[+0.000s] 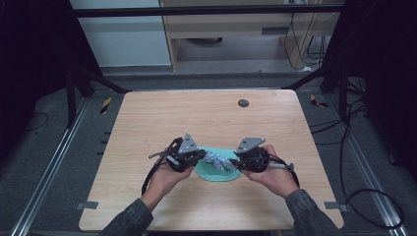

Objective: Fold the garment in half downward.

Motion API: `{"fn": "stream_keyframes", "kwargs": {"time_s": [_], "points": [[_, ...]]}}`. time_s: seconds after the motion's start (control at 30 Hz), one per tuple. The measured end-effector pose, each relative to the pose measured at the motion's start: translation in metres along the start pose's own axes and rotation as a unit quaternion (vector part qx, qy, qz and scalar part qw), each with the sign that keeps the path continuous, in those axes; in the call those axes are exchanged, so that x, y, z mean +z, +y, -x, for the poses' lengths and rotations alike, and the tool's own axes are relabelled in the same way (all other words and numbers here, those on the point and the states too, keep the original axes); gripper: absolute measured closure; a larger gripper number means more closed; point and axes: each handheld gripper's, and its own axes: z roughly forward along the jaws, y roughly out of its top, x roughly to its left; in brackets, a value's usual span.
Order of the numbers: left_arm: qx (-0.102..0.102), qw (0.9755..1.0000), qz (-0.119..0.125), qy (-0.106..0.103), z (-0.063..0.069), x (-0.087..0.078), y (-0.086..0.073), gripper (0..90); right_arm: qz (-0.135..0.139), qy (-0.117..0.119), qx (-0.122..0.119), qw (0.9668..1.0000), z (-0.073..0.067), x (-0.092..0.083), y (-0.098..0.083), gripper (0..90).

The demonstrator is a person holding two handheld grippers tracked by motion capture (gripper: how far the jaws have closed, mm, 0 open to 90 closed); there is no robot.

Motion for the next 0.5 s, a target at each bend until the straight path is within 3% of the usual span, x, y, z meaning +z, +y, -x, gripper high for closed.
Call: {"fn": "stream_keyframes", "kwargs": {"time_s": [0.5], "points": [[-0.001, 1.0000, 0.000, 0.000, 0.000, 0.000, -0.004, 86.6, -0.004, 0.028, 0.009, 0.9996, -0.011, 0.008, -0.007, 54.1]]}}
